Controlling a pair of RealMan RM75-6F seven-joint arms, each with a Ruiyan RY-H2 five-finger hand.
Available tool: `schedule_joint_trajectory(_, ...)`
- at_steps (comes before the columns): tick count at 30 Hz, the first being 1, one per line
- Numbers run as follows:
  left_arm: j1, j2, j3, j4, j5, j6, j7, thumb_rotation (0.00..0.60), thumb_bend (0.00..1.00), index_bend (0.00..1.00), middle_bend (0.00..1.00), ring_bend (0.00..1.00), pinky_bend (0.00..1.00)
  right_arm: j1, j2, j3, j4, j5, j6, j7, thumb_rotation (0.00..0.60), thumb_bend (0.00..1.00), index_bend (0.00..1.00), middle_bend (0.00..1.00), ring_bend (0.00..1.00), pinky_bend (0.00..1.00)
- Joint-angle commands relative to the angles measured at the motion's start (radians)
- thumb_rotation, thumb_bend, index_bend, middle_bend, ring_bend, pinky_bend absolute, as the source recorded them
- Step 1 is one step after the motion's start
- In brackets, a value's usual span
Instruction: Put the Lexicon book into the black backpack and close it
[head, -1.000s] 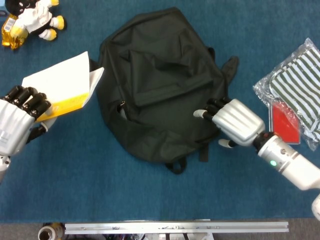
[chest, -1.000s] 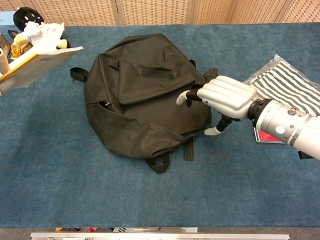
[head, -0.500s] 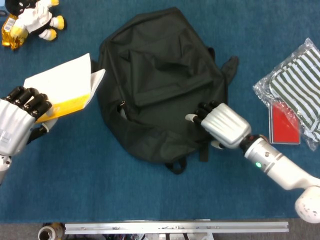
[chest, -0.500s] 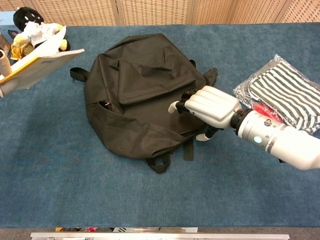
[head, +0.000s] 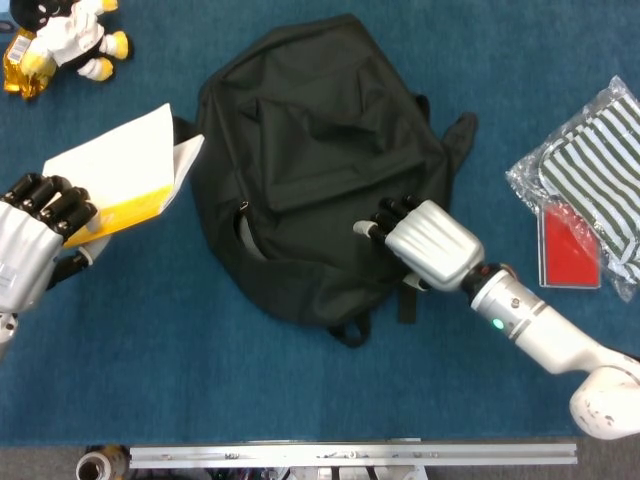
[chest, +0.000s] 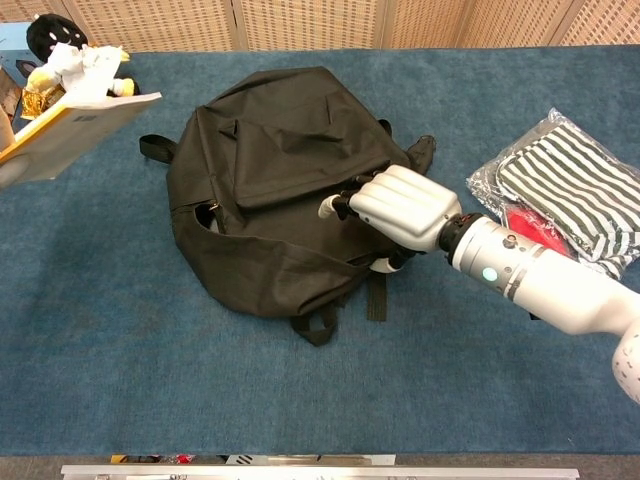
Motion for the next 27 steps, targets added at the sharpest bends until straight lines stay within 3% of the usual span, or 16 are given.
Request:
schedule_joint_trajectory(1, 0.000, 0.001, 0.000, -0.002, 0.002, -0.001, 0.001, 0.600, 0.36, 0.64, 0.61, 0.49, 0.52, 0.005, 0.011, 0.007, -0.006, 0.011, -0.002, 0.007, 0.600, 0.20, 0.25, 0.35, 0.20, 0.32)
schedule_joint_trajectory(14, 0.000, 0.008, 0.001, -0.025, 0.013, -0.003, 0.020, 0.600, 0.36, 0.64, 0.61, 0.49, 0.51, 0.033, 0.070, 0.029, -0.033, 0.077, -0.039, 0.044, 0.600, 0.21, 0.25, 0.35, 0.20, 0.32)
schedule_joint_trajectory(27, 0.003, 0.010, -0.001, -0.034, 0.015, -0.007, 0.027, 0.600, 0.36, 0.64, 0.61, 0.49, 0.51, 0.045, 0.087, 0.010, -0.036, 0.100, -0.036, 0.030, 0.600, 0.15, 0.25, 0.35, 0.20, 0.32)
